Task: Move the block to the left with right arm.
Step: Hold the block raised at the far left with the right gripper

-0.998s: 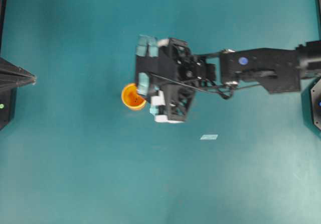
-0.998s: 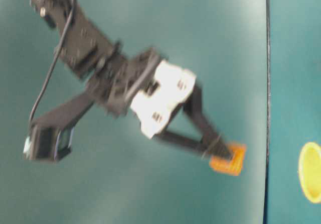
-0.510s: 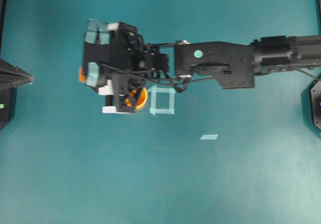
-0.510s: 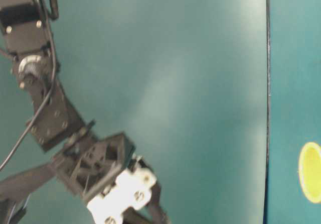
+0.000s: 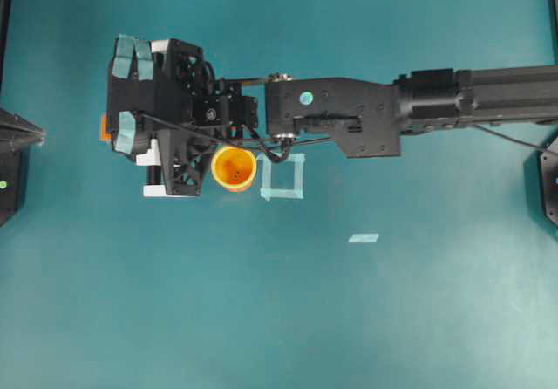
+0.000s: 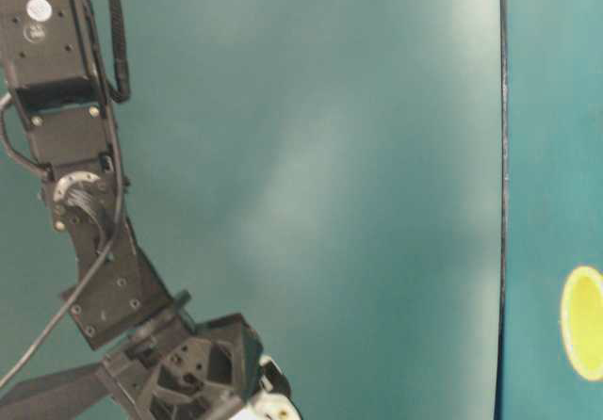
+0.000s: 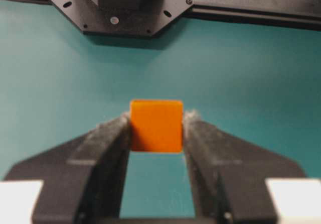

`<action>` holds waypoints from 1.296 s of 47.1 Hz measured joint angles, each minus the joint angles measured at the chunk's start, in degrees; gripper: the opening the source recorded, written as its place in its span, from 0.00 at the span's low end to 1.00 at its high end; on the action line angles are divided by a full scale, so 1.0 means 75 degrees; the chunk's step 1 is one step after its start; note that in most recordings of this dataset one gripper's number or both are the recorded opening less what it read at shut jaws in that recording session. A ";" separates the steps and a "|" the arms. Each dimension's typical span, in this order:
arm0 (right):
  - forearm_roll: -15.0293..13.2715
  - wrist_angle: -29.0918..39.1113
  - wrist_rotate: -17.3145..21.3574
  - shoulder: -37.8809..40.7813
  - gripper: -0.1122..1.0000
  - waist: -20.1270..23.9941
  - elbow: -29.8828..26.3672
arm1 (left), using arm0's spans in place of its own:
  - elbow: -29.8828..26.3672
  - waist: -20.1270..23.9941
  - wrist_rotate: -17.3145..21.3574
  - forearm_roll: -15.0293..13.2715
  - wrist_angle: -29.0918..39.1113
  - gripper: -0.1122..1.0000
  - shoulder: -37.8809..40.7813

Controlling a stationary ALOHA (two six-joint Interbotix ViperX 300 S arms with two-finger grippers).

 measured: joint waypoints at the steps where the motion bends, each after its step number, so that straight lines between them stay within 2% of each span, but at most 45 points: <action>1: 0.0000 -0.0035 0.0012 0.0035 0.47 0.0000 -0.0023 | 0.0000 0.0000 0.0000 0.0012 0.0000 0.10 0.0000; 22: 0.0117 -0.0434 0.0211 0.0480 0.47 0.0000 -0.0398 | -0.0012 0.0000 0.0000 0.0012 0.0000 0.10 0.0000; 41: 0.0211 -0.0750 0.1066 0.0668 0.47 0.0070 -0.0457 | -0.0012 0.0000 0.0000 0.0000 0.0012 0.10 0.0000; 61: 0.0211 -0.0750 0.1102 0.0738 0.47 0.0059 -0.0469 | -0.0012 -0.0012 -0.0023 0.0000 0.0012 0.10 0.0000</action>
